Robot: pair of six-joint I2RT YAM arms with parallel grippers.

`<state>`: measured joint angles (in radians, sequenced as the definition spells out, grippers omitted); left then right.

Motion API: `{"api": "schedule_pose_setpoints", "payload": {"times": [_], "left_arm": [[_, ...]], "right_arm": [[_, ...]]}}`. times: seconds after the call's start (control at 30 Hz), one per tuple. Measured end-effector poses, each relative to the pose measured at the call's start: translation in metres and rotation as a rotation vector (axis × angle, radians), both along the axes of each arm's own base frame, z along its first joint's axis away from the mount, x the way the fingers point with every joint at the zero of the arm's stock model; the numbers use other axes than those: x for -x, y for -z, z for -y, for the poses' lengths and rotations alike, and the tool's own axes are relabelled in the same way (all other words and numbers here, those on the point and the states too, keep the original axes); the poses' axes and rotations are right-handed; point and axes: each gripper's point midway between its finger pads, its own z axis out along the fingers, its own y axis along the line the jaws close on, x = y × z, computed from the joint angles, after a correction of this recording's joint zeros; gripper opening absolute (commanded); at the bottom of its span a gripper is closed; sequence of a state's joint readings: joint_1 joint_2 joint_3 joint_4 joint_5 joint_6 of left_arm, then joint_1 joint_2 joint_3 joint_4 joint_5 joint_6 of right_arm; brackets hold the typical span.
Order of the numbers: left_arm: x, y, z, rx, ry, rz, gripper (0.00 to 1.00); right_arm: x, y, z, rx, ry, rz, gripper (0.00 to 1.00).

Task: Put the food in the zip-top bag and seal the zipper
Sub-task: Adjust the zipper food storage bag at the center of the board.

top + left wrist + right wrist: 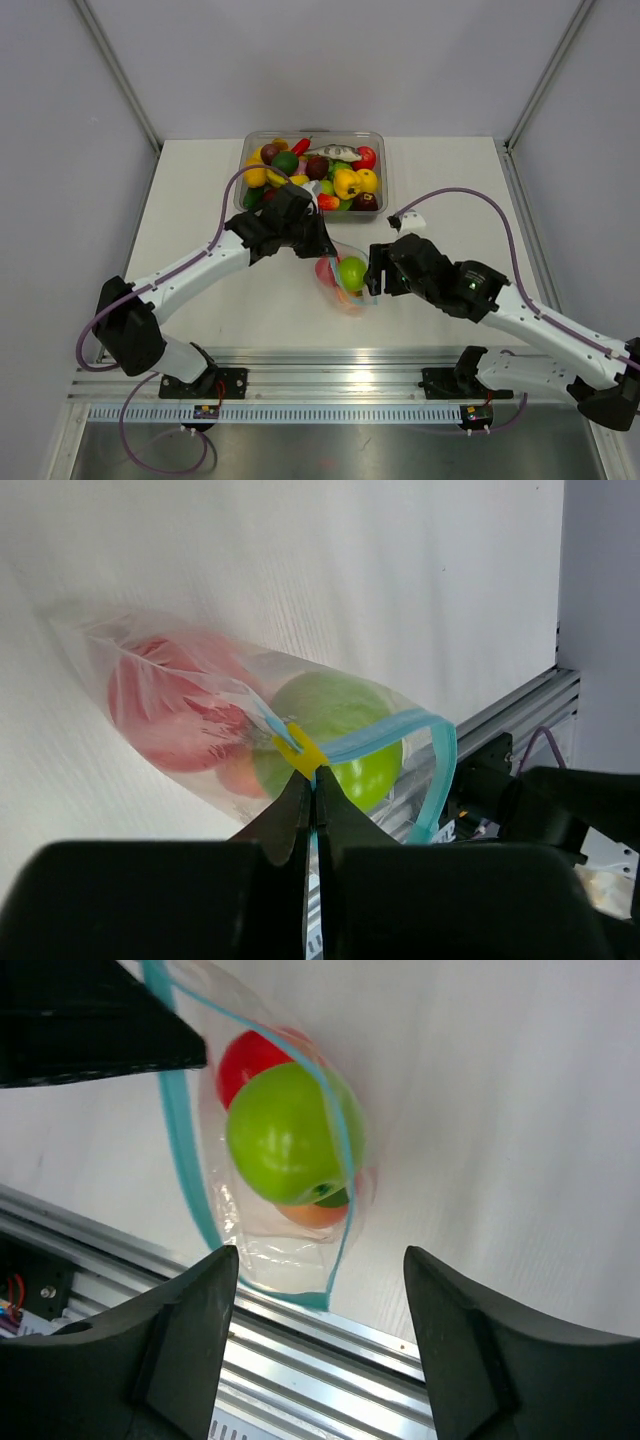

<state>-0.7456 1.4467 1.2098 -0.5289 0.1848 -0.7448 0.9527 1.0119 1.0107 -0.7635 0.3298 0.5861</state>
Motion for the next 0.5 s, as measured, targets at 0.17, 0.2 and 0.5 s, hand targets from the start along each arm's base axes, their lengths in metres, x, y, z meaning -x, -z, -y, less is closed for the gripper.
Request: {"api": "schedule_pose_setpoints", "payload": {"times": [0.17,0.2,0.5], "left_arm": [[0.003,0.007,-0.001,0.025,-0.034,-0.062,0.0],[0.003,0.006,-0.001,0.028,-0.035,-0.065,0.0],[-0.009,0.005,-0.01,0.041,-0.073,-0.073,0.0]], "right_arm": [[0.02,-0.018,-0.013,-0.065,-0.106,0.083,0.83],[0.026,-0.016,-0.016,-0.065,-0.133,0.087,0.83],[0.038,0.024,-0.019,0.041,-0.2,0.061,0.88]]}}
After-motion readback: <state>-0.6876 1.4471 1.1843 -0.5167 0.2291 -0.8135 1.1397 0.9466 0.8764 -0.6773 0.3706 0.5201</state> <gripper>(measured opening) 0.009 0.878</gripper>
